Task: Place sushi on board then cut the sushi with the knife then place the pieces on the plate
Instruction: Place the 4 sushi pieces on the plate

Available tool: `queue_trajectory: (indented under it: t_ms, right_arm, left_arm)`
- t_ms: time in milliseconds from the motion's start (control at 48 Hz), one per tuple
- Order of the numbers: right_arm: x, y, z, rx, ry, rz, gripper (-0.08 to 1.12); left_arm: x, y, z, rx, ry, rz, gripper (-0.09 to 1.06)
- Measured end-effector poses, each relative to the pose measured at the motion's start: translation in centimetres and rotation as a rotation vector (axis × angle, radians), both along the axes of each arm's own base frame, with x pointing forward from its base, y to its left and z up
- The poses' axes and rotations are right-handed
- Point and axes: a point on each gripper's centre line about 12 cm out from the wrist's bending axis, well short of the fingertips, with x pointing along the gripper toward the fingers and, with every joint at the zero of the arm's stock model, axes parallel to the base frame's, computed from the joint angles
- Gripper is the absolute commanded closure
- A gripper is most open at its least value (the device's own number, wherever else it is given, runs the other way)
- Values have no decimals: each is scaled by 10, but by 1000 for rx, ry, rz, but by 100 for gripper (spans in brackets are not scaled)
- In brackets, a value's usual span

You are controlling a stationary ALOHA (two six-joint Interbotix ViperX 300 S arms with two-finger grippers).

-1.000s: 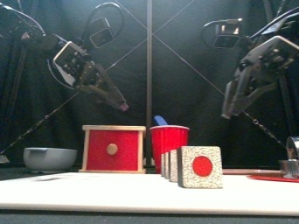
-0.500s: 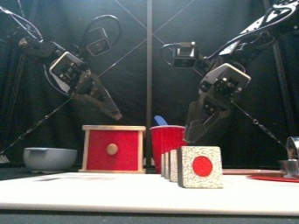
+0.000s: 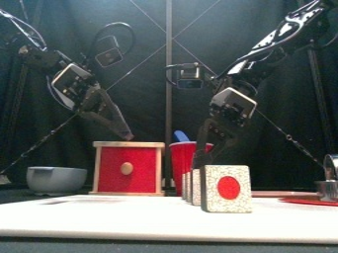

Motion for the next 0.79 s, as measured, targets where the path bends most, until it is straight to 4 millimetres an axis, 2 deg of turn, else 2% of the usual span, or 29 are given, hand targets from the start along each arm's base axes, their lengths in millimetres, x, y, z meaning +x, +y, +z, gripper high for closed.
queue_trajectory:
  t_ms: [146, 500, 729, 792]
  right_arm:
    - [1, 1, -1, 7, 2, -4, 28]
    - [3, 2, -18, 21, 42, -14, 30]
    - [3, 1, -22, 27, 50, -24, 50]
    - [1, 0, -21, 32, 53, -36, 51]
  left_arm:
    - [0, 0, 0, 0, 0, 0, 19]
    - [0, 0, 0, 1, 0, 0, 19]
    - [0, 1, 0, 1, 0, 2, 19]
    - [0, 1, 0, 1, 0, 2, 19]
